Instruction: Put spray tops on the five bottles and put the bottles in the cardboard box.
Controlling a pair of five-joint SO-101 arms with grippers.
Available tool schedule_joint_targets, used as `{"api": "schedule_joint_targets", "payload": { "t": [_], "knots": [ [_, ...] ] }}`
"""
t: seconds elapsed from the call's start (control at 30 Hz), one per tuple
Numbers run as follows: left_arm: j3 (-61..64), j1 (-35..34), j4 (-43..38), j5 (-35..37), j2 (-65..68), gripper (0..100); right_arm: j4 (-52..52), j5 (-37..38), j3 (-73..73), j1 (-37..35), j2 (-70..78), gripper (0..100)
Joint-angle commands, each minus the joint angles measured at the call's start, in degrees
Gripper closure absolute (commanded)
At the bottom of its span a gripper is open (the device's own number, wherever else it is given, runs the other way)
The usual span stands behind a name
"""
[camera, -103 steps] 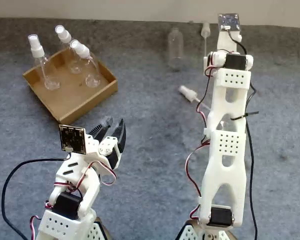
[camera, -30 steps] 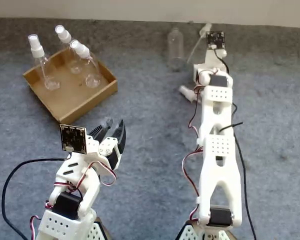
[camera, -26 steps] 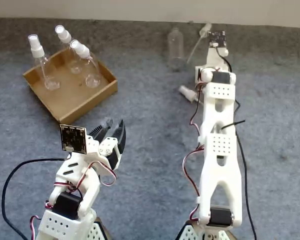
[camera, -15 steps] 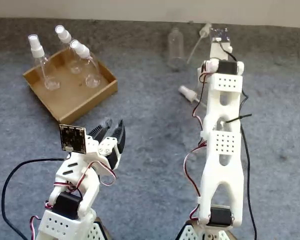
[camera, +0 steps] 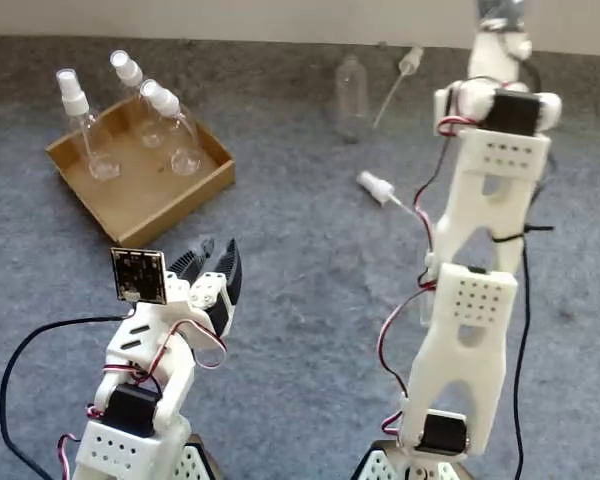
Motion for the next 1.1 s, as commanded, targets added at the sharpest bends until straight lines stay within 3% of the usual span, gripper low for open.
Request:
{"api": "schedule_joint_targets", "payload": {
  "t": [0.0,0.1,0.23,0.4,0.53,0.7,0.9,1.07],
  "knots": [
    [0.57,-1.01,0.09,-0.62,-0.57,94,1.27,0.53,-7.43,2.42,-10.68,99.4],
    [0.13,-2.42,-0.18,-1.85,-0.75,100,1.36,0.62,-7.34,4.7,-17.54,99.4],
    [-1.89,-2.59,0.09,-7.56,-0.75,100,1.36,0.62,-7.34,8.31,-27.03,99.4],
    [-6.46,-6.81,0.7,-8.26,-0.75,100,1.36,0.7,-7.16,9.71,-38.99,99.4],
    [-16.31,-8.31,10.46,-8.26,-0.75,100,1.27,0.79,-1.45,8.66,-49.36,99.4],
    [-24.22,-8.4,21.36,-8.44,-0.75,100,1.27,0.62,13.32,1.98,-63.52,99.4],
    [-28.09,-8.4,32.0,-17.32,-0.84,100,1.27,0.53,33.54,-4.79,-82.24,99.4],
    [-29.41,-8.4,39.82,-19.25,-0.84,100,1.19,0.62,53.14,-6.29,-99.47,99.4]
  ]
}}
